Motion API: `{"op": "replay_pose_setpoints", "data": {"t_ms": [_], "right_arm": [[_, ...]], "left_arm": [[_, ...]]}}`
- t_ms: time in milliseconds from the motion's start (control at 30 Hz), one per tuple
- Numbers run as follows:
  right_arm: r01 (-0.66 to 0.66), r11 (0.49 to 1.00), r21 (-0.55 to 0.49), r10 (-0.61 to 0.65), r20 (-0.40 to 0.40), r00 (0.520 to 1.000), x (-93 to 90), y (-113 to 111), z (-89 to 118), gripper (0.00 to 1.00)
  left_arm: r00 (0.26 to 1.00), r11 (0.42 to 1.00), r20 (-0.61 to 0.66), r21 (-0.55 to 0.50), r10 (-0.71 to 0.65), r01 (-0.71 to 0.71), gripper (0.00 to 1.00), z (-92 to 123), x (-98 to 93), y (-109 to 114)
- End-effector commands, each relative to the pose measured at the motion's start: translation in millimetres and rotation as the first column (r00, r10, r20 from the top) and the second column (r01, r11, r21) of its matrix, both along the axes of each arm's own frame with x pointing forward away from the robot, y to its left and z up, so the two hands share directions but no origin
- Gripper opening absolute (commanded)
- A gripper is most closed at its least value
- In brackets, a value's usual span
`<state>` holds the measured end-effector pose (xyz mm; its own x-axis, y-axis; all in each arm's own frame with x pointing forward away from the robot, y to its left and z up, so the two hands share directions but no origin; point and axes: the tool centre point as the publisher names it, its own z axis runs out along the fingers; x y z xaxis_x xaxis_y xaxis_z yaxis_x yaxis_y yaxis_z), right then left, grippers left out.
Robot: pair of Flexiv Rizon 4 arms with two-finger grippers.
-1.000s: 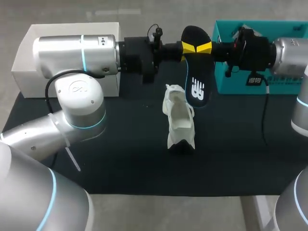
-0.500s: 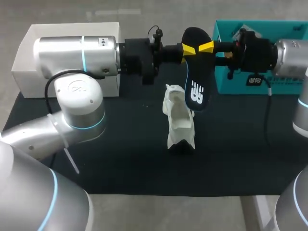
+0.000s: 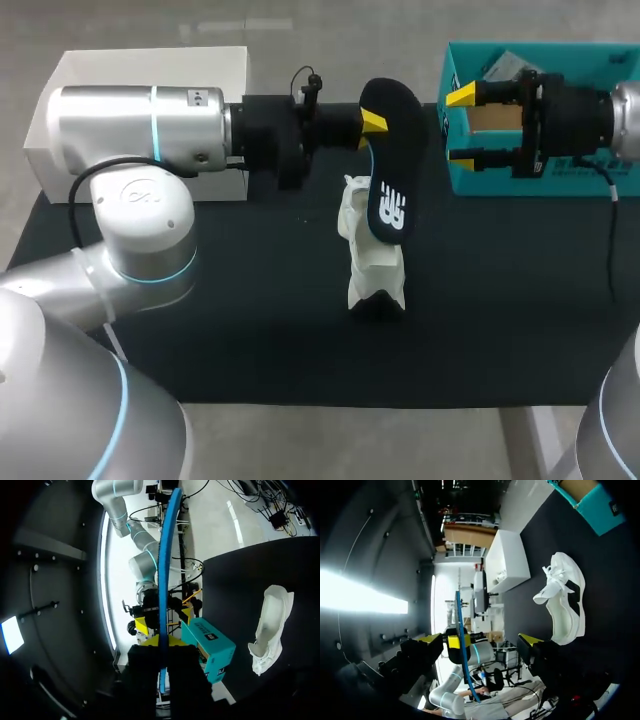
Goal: Take the shoe out of the shoebox, open the shoe tongue, remove and reinsert the insole, then place the shoe into the shoebox
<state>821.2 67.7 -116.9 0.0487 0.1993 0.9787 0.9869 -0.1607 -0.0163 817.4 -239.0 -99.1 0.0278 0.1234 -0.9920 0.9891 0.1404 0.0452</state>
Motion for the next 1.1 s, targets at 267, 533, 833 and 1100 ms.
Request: {"op": "replay_pose_setpoints", "data": {"t_ms": [267, 533, 833, 1100], "right_arm": [[-0.043, 0.952, -0.302, 0.029, -0.051, 0.998, -4.8, -27.2, -20.5, 1.00], [-0.043, 0.952, -0.302, 0.029, -0.051, 0.998, -4.8, -27.2, -20.5, 1.00], [-0.030, 0.923, -0.383, 0.014, -0.043, 0.999, -9.4, -67.8, -46.6, 1.00], [0.064, 0.886, -0.459, -0.068, 0.007, 0.998, -10.1, -126.8, -47.2, 1.00]], "left_arm": [[1.000, 1.000, -0.028, 0.009, 0.014, -0.014, 0.00, -2.6, -11.7, 11.2], [0.997, 0.999, -0.071, 0.023, 0.040, -0.038, 0.00, -4.4, -15.9, 18.1], [0.994, 0.999, -0.106, 0.041, 0.036, -0.032, 0.00, -8.3, -25.3, 24.7], [0.991, 0.998, -0.129, 0.048, 0.044, -0.038, 0.00, -12.4, -31.1, 31.8]]}}
